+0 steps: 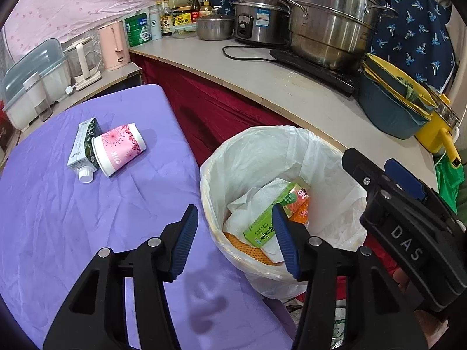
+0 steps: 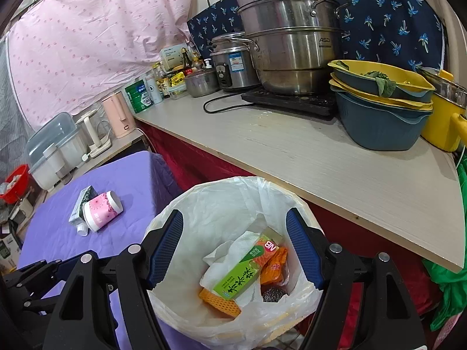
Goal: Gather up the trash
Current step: 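Carry the wasabi box and scrubber over the bin and open both tools, then move both tools back over the milk carton and pink cup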
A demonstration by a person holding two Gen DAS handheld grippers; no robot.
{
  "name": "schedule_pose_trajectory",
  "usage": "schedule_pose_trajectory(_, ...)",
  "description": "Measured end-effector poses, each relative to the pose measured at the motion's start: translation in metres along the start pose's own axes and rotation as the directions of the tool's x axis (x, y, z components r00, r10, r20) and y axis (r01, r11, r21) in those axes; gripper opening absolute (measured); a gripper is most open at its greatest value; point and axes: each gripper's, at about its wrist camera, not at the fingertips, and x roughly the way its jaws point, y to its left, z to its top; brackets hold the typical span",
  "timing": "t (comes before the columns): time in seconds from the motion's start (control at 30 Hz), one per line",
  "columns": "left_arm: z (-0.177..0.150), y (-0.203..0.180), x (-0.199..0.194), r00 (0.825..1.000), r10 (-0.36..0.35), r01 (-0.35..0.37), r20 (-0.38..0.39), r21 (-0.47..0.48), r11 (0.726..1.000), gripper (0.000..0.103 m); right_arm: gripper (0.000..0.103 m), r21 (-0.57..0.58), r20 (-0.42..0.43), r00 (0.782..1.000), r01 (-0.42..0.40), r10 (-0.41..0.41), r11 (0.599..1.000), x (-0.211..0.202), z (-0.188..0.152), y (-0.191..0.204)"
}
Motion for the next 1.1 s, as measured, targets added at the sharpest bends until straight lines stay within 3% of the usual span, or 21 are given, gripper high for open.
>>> schedule_pose_trajectory(0.67, 0.001, 0.082, -0.013, 0.997, 0.072, -0.069, 0.015, -0.152, 0.986, 0.051, 0.070, -0.084, -0.017, 0.998, -0.059, 0.058, 0.995, 0.006, -0.001, 0.060)
schedule_pose_trajectory(1.1, -0.005, 0.174, -0.013, 0.987, 0.159, -0.152, 0.001, -0.290, 0.945, 0.058, 0.070, -0.163, -0.077, 0.990, -0.133, 0.122, 0.978, 0.035, -0.013, 0.132)
